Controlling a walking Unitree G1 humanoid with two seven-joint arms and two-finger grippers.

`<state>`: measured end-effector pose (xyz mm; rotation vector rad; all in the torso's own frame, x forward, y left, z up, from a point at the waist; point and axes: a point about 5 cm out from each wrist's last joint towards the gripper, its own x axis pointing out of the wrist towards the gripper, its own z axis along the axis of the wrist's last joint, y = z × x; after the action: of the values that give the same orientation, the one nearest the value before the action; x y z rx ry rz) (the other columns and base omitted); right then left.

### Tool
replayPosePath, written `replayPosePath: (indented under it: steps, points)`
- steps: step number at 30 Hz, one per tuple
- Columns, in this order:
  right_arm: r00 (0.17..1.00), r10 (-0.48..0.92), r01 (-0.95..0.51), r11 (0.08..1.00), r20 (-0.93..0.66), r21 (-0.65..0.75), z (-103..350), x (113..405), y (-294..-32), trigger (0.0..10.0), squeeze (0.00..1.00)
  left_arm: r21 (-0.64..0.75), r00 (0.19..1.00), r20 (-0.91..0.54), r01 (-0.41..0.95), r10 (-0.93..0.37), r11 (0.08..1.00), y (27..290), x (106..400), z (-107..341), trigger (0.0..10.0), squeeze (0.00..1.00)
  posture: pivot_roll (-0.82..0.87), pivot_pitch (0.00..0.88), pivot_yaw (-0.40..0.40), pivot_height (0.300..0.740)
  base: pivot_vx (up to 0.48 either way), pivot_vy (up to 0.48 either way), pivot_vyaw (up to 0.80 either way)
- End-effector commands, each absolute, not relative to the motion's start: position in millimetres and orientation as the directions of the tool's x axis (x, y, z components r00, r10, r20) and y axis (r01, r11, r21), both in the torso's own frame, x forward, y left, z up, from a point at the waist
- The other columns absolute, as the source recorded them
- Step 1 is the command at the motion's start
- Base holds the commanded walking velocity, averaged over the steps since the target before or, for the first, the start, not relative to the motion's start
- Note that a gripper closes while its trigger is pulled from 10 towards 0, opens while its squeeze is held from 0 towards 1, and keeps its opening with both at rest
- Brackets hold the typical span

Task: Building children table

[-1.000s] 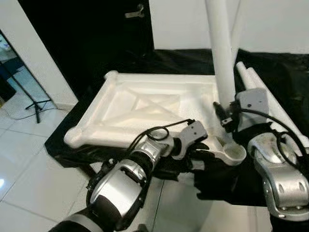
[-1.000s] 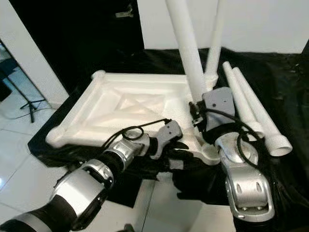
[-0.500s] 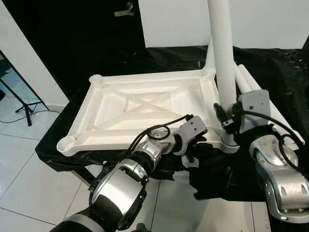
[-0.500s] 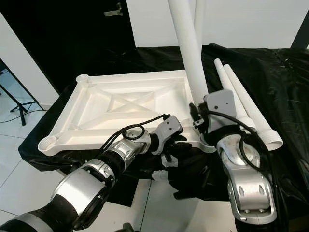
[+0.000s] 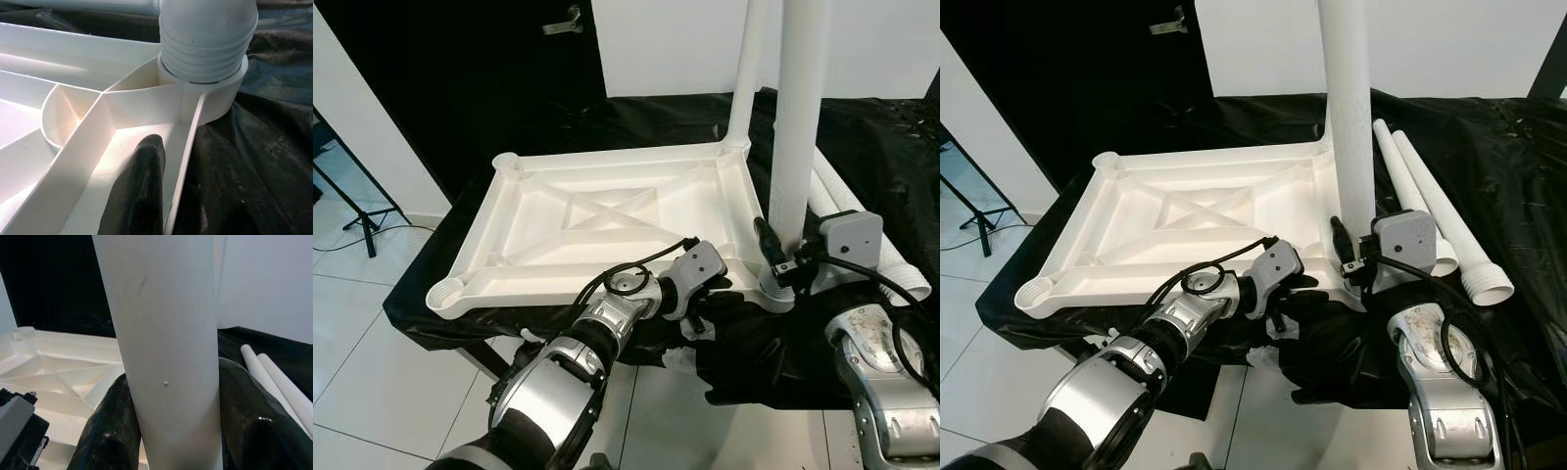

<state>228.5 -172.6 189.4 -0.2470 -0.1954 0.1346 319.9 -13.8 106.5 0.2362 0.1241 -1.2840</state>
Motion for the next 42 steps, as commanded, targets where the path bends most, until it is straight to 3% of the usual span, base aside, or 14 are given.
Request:
replayPosePath:
  steps: [1, 9, 10, 11, 12, 13, 15, 16, 17, 20, 24, 27, 33, 42]
  points:
    - [0.991, 0.125, -0.115, 0.977, 0.045, -0.179, 151.9, 223.3, -181.0, 10.0, 0.00, 0.016, 0.279, -0.109, 0.960, -0.954, 0.279, -1.7, 322.7, 112.5, 10.0, 0.00, 0.04, 0.000, 0.081, 0.740, 0.000, 0.000, 0.00]
    - [0.997, 0.071, -0.067, 0.993, 0.037, -0.093, 143.3, 219.4, -190.7, 10.0, 0.00, -0.064, 0.231, 0.019, 0.971, -0.973, 0.230, -2.6, 323.6, 127.6, 10.0, 0.01, 0.03, 0.000, 0.082, 0.740, 0.000, 0.000, 0.00]
    - [0.997, 0.064, -0.060, 0.995, 0.039, -0.080, 141.7, 219.0, -192.3, 10.0, 0.00, -0.057, 0.214, 0.032, 0.976, -0.976, 0.212, -2.9, 321.9, 128.9, 10.0, 0.30, 0.03, 0.000, 0.081, 0.740, 0.000, 0.000, 0.00]
    - [0.998, 0.057, -0.054, 0.996, 0.036, -0.073, 140.0, 218.8, -193.7, 10.0, 0.00, -0.060, 0.199, 0.046, 0.979, -0.979, 0.196, -3.3, 320.5, 130.0, 10.0, 0.82, 0.03, 0.000, 0.081, 0.740, 0.000, 0.000, 0.00]
    - [0.998, 0.057, -0.054, 0.996, 0.036, -0.073, 140.0, 218.8, -193.7, 10.0, 0.00, -0.060, 0.199, 0.046, 0.979, -0.979, 0.196, -3.3, 320.5, 130.0, 10.0, 0.82, 0.03, 0.000, 0.081, 0.740, 0.000, 0.000, 0.00]
    - [0.998, 0.055, -0.052, 0.996, 0.032, -0.068, 138.9, 218.7, -194.3, 10.0, 0.00, -0.071, 0.183, 0.061, 0.981, -0.981, 0.179, -3.6, 319.2, 131.1, 10.0, 1.00, 0.03, 0.000, 0.081, 0.740, 0.000, 0.000, 0.00]
    - [0.998, 0.064, -0.062, 0.996, 0.024, -0.060, 138.0, 219.0, -193.4, 10.0, 0.00, -0.094, 0.158, 0.097, 0.984, -0.983, 0.149, -3.8, 317.5, 134.7, 10.0, 1.00, 0.03, 0.000, 0.080, 0.740, 0.000, 0.000, 0.00]
    - [0.997, 0.083, -0.082, 0.995, 0.009, -0.048, 137.5, 219.7, -190.5, 10.0, 0.00, -0.117, 0.141, 0.135, 0.985, -0.981, 0.126, -3.7, 316.7, 139.1, 10.0, 0.13, 0.03, 0.000, 0.079, 0.740, 0.000, 0.000, 0.00]
    - [0.994, 0.110, -0.111, 0.993, -0.016, -0.042, 136.3, 220.5, -186.6, 10.0, 0.00, -0.126, 0.142, 0.157, 0.984, -0.977, 0.123, -3.3, 317.2, 142.2, 10.0, 0.00, 0.03, 0.000, 0.078, 0.740, 0.000, 0.000, 0.00]
    - [0.991, 0.129, -0.130, 0.991, -0.029, -0.037, 135.0, 220.7, -184.1, 10.0, 0.00, -0.130, 0.144, 0.170, 0.984, -0.975, 0.123, -2.8, 317.6, 144.0, 10.0, 0.00, 0.03, 0.000, 0.078, 0.740, 0.000, 0.000, 0.00]
    - [0.963, 0.201, -0.187, 0.978, -0.181, 0.089, 120.1, 219.1, -175.5, 10.0, 0.00, -0.129, 0.173, 0.152, 0.980, -0.973, 0.154, -1.5, 318.9, 140.1, 10.0, 0.00, 0.03, 0.000, 0.074, 0.740, 0.000, 0.000, 0.00]
    - [0.963, 0.201, -0.187, 0.978, -0.181, 0.089, 120.1, 219.1, -175.5, 10.0, 0.00, -0.129, 0.173, 0.152, 0.980, -0.973, 0.154, -1.5, 318.9, 140.1, 10.0, 0.00, 0.03, 0.000, 0.074, 0.740, 0.000, 0.000, 0.00]
    - [0.934, 0.231, -0.169, 0.958, -0.271, 0.234, 119.8, 221.3, -176.7, 10.0, 0.00, -0.134, 0.185, 0.137, 0.977, -0.973, 0.167, -2.4, 317.1, 136.4, 10.0, 0.00, 0.03, 0.000, 0.070, 0.740, 0.000, 0.000, 0.00]
    - [0.909, 0.302, -0.247, 0.946, -0.288, 0.211, 128.1, 222.4, -172.9, 10.0, 0.00, -0.134, 0.201, 0.123, 0.974, -0.972, 0.185, -2.2, 316.8, 136.7, 10.0, 0.00, 0.03, 0.000, 0.066, 0.740, 0.000, 0.000, 0.00]
